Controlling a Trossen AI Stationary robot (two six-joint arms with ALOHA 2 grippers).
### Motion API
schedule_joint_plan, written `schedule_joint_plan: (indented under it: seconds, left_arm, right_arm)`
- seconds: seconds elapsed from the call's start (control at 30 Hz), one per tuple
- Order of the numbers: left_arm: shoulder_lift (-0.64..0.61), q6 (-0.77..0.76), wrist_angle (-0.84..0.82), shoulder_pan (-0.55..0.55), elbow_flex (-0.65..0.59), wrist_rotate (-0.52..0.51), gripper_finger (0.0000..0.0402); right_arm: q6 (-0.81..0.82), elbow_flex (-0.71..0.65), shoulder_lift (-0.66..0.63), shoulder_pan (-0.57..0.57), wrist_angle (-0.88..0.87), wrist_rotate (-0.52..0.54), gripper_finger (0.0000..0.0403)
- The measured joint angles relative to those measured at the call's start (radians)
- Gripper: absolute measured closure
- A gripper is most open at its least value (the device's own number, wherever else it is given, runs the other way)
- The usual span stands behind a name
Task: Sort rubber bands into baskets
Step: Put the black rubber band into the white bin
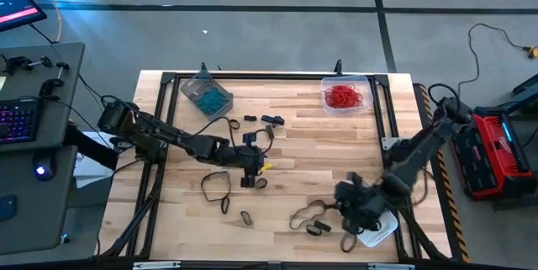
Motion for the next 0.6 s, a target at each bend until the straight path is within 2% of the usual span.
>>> schedule_joint_plan:
  seconds: [0.13,0.27,0.37,0.6]
  left_arm:
    - [0.0,-0.014,-0.027,0.033,0.0,0.008,0.0266]
    - [0.0,-0.032,-0.054,0.059,0.0,0.022,0.0266]
    - [0.001,-0.034,-0.063,0.073,0.0,0.035,0.0266]
    - [0.001,-0.034,-0.088,0.103,0.0,0.036,0.0266]
  right_arm:
    - [0.292,0.0,0.005,0.109,-0.147,-0.027,0.0402]
    - [0.474,0.0,0.025,0.178,-0.261,-0.042,0.0402]
    - [0.528,0.0,0.055,0.195,-0.313,-0.084,0.0402]
    - [0.508,-0.002,0.165,0.177,-0.327,-0.184,0.0402]
